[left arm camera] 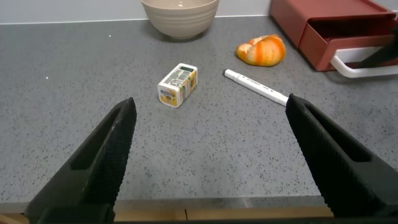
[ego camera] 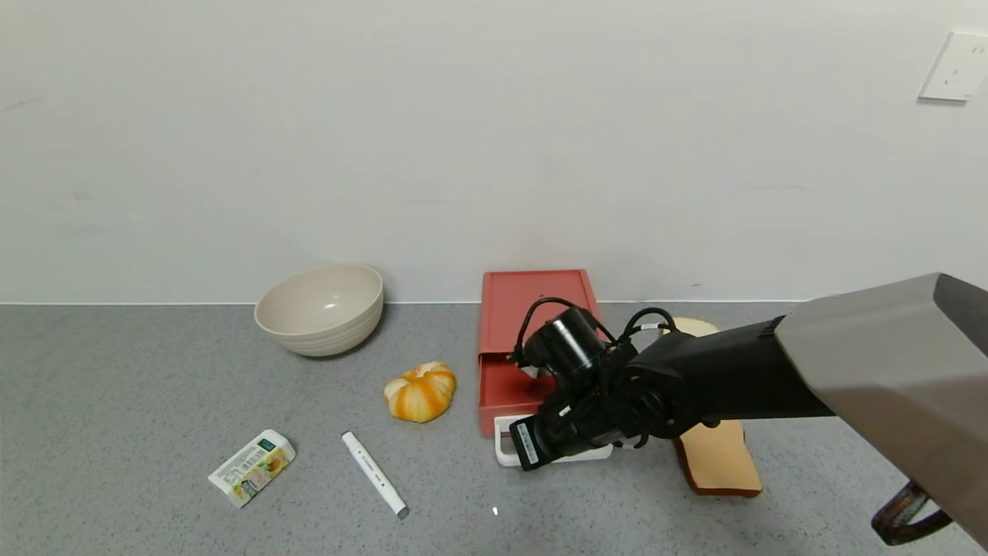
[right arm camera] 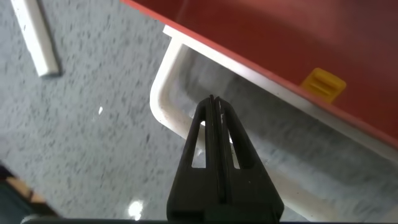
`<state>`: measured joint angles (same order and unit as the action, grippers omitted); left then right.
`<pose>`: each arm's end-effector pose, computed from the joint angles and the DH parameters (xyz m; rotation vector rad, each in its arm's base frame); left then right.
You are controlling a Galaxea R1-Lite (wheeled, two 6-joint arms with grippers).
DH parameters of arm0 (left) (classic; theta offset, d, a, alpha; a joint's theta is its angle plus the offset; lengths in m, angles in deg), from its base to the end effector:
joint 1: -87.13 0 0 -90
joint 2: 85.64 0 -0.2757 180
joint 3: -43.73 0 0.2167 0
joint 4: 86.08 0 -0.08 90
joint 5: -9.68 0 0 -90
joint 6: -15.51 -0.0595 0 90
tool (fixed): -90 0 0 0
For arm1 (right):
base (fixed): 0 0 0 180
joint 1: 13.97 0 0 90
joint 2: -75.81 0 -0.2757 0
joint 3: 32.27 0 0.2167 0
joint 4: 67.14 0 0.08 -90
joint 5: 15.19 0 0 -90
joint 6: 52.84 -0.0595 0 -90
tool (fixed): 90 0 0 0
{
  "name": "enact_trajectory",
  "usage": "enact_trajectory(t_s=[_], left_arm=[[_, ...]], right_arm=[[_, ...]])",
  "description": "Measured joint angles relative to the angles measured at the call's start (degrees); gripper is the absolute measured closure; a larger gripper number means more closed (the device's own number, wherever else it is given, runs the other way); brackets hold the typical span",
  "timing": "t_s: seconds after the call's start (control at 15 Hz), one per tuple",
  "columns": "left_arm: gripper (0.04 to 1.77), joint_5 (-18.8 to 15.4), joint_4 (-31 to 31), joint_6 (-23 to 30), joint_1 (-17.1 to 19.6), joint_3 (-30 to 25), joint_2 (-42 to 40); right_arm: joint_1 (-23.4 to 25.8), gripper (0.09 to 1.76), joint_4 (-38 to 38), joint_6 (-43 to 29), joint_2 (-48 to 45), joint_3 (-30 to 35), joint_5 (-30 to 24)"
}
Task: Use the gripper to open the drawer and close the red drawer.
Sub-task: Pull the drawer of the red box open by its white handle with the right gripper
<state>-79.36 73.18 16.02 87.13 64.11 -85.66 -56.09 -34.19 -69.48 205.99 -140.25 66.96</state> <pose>0.0669 0.0010 0.0746 -0.0089 0.0059 0.0168 0.3342 0.3131 0.0147 -0.0399 1.0494 0.6538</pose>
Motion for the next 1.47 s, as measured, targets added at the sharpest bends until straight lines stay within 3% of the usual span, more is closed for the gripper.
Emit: enact_trajectory(t_s=[0.8, 1.47], left_arm=[[0.08, 0.0, 0.1, 0.0, 0.0, 0.0, 0.0], [0.08, 0.0, 0.1, 0.0, 0.0, 0.0, 0.0]], right_arm=[[-5.7, 1.73, -0.2, -8.1, -6.4, 9.2, 0.2], [-7.5, 1.73, -0.2, -10.7, -7.7, 10.6, -0.1]])
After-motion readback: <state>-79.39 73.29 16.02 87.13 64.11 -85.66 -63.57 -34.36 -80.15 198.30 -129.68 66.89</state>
